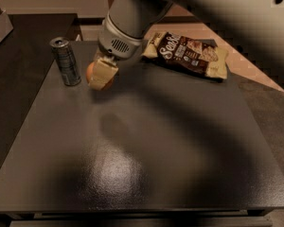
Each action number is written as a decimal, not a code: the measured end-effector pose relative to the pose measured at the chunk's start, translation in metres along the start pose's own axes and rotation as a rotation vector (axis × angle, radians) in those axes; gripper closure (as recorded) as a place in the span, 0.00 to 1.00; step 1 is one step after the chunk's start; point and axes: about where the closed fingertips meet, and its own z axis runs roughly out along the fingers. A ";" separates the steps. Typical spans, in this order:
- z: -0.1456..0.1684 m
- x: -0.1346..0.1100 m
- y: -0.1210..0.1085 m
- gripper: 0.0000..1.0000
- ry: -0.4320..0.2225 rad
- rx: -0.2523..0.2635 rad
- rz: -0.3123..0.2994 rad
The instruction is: Move orange near redbull can
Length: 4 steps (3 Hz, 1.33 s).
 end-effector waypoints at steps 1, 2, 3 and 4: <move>0.020 -0.015 -0.008 1.00 0.010 -0.005 -0.018; 0.039 -0.021 -0.016 1.00 0.029 -0.006 -0.029; 0.056 -0.022 -0.023 1.00 0.048 -0.003 -0.036; 0.069 -0.018 -0.031 1.00 0.058 -0.003 -0.032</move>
Offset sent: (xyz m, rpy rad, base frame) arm 0.0338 0.0560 -0.0351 -0.0578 -0.0154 0.0297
